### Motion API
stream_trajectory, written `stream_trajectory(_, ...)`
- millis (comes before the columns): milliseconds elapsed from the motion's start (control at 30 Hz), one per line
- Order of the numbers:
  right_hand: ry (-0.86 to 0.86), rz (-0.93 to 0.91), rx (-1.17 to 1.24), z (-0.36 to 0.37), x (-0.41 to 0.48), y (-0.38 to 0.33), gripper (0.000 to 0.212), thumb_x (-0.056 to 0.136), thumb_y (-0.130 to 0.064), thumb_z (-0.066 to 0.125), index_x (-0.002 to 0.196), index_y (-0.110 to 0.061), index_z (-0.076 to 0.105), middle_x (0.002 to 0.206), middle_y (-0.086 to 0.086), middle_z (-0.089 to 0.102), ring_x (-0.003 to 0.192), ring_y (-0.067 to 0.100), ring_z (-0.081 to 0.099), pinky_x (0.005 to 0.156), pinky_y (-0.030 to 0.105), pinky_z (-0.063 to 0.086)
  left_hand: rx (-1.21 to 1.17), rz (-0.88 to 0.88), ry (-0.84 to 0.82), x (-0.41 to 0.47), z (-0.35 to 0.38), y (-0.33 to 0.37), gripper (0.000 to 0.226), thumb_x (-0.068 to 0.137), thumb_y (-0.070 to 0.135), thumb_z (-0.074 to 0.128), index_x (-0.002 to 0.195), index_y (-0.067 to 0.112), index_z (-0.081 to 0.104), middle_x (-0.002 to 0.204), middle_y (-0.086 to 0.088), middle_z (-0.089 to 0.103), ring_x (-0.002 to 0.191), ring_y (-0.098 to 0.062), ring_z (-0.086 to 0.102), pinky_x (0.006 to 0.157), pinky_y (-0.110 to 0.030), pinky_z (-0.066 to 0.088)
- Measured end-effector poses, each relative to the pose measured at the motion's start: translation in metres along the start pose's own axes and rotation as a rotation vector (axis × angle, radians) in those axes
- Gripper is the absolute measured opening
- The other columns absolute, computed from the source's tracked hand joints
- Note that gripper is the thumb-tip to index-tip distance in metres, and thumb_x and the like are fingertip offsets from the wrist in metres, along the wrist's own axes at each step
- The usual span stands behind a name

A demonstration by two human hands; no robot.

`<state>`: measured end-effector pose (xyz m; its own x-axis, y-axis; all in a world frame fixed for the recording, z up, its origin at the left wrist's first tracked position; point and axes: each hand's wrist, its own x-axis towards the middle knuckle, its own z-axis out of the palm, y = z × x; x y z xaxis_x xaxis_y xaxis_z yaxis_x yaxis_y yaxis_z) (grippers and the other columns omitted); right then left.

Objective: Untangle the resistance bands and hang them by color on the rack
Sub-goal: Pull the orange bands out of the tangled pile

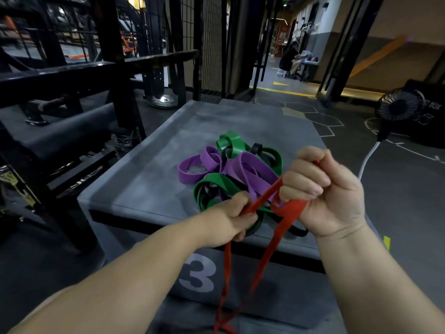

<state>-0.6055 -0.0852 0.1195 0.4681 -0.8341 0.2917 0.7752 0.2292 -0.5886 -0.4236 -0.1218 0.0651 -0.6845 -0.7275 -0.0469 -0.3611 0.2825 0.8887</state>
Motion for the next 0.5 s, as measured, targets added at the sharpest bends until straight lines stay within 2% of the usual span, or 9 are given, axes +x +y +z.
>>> stream_trajectory(67, 0.028, -0.043, 0.001, -0.003, -0.001, -0.005, 0.017, 0.1, -0.018, 0.045, 0.1, -0.007, 0.059, 0.065, -0.005, 0.037, 0.059, 0.013, 0.041, 0.062, 0.022, 0.031, -0.064, -0.032, -0.02, 0.0, 0.001, 0.0, 0.012, 0.099, 0.026, 0.049, 0.088, 0.023, 0.047, 0.08, 0.002, 0.06, 0.083, -0.014, 0.066, 0.091, -0.032, 0.052)
stream_trajectory(133, 0.042, -0.098, -0.01, -0.006, 0.0, -0.008, 0.016, 0.099, -0.019, 0.048, 0.1, -0.01, 0.061, 0.062, -0.005, 0.041, 0.06, 0.013, 0.049, 0.065, 0.023, 0.035, -0.008, -0.043, -0.021, -0.002, 0.0, 0.003, 0.011, 0.098, 0.028, 0.052, 0.09, 0.024, 0.058, 0.094, 0.003, 0.067, 0.096, -0.009, 0.064, 0.088, -0.019, 0.047)
stream_trajectory(200, 0.08, -0.171, -0.064, -0.006, 0.003, -0.008, 0.011, 0.094, -0.022, 0.056, 0.096, -0.015, 0.064, 0.059, -0.008, 0.046, 0.059, 0.009, 0.048, 0.067, 0.023, 0.041, -0.031, -0.089, -0.064, -0.003, -0.001, 0.004, 0.013, 0.098, 0.028, 0.053, 0.095, 0.029, 0.065, 0.101, 0.004, 0.067, 0.1, -0.007, 0.062, 0.084, -0.017, 0.045)
stream_trajectory(267, 0.159, -0.265, -0.16, -0.004, 0.004, -0.007, 0.011, 0.09, -0.027, 0.058, 0.09, -0.02, 0.065, 0.056, -0.01, 0.044, 0.056, 0.006, 0.044, 0.067, 0.024, 0.046, -0.12, -0.15, -0.165, -0.005, -0.002, 0.004, 0.017, 0.099, 0.024, 0.05, 0.098, 0.03, 0.066, 0.092, 0.006, 0.064, 0.093, -0.008, 0.06, 0.089, -0.024, 0.046)
stream_trajectory(333, 0.248, -0.346, -0.229, 0.0, 0.004, -0.007, 0.018, 0.091, -0.032, 0.051, 0.086, -0.022, 0.065, 0.055, -0.011, 0.04, 0.054, 0.006, 0.042, 0.071, 0.025, 0.048, -0.191, -0.196, -0.221, -0.006, -0.002, 0.003, 0.018, 0.101, 0.02, 0.046, 0.098, 0.024, 0.064, 0.082, 0.007, 0.06, 0.081, -0.007, 0.059, 0.087, -0.029, 0.047)
stream_trajectory(433, 0.395, -0.443, -0.35, 0.003, 0.004, -0.013, 0.025, 0.097, -0.034, 0.041, 0.085, -0.022, 0.06, 0.055, -0.012, 0.036, 0.055, 0.007, 0.04, 0.082, 0.031, 0.045, -0.328, -0.266, -0.202, -0.006, 0.0, 0.002, 0.013, 0.102, 0.021, 0.043, 0.096, 0.016, 0.054, 0.075, 0.001, 0.057, 0.067, -0.01, 0.056, 0.076, -0.029, 0.049)
stream_trajectory(500, 0.52, -0.474, -0.526, 0.0, 0.003, -0.019, 0.023, 0.101, -0.028, 0.04, 0.091, -0.019, 0.058, 0.056, -0.009, 0.036, 0.054, 0.01, 0.041, 0.082, 0.035, 0.042, -0.285, -0.255, -0.177, -0.008, 0.0, 0.004, 0.01, 0.101, 0.023, 0.047, 0.093, 0.016, 0.049, 0.074, 0.0, 0.055, 0.062, -0.008, 0.052, 0.065, -0.024, 0.048)
